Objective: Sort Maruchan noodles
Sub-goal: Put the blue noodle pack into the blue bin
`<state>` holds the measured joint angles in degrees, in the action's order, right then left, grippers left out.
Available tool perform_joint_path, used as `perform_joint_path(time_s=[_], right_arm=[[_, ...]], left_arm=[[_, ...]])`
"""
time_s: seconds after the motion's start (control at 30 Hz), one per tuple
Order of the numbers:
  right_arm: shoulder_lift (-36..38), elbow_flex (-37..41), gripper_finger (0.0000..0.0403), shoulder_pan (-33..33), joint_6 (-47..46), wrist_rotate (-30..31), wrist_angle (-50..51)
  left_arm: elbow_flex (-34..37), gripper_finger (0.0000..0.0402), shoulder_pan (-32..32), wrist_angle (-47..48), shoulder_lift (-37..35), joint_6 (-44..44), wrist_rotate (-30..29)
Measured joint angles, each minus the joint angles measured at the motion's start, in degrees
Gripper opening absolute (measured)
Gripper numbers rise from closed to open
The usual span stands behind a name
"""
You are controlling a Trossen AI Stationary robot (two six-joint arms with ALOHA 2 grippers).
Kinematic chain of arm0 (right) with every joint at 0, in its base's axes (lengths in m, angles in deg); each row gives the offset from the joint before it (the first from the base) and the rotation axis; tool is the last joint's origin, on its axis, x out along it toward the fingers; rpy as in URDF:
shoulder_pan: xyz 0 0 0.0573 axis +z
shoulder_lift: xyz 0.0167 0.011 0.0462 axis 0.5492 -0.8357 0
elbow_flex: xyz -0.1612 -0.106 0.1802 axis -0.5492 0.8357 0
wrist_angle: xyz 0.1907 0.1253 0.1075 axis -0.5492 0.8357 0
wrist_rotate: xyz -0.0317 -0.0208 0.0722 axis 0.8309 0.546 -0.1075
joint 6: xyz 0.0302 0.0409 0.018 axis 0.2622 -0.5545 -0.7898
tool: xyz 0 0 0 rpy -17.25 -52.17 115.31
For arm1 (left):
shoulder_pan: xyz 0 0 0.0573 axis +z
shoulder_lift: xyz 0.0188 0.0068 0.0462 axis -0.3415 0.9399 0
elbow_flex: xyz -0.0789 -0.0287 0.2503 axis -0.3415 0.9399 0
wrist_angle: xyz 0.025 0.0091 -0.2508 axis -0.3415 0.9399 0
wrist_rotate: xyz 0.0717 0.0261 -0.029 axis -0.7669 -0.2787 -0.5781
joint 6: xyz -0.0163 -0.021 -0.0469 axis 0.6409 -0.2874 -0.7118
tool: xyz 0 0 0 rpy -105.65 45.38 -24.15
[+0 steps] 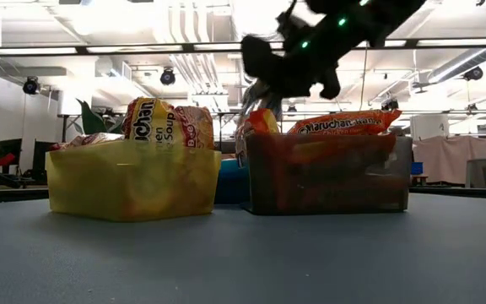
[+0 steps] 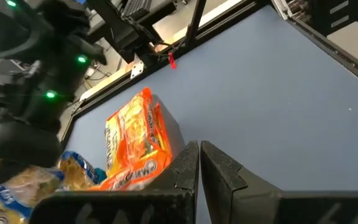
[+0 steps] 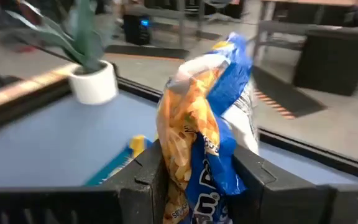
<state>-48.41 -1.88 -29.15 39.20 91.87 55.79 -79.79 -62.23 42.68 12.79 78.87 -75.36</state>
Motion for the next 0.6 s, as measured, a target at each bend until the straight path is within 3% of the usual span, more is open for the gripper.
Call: perform_joint_path(time_s=[0.17,0.43,0.6], right_arm=[[-6.4,-6.0,0.0113,0.1,-2.0,6.5,7.5],[-14.7,-18.6,0.0112,-0.2,-16.6,11.9,35.3],[-19.5,-23.6,0.0112,-0.3,-16.5,13.0,36.9]], left_arm=[[5.9,0.0,0.3,-5.2,-4.4,-1.3,-0.1],[14.4,0.0,0.3,-15.8,-11.5,-0.9,0.0],[15.8,0.0,0.3,-17.5,-13.1,-0.8,0.0]])
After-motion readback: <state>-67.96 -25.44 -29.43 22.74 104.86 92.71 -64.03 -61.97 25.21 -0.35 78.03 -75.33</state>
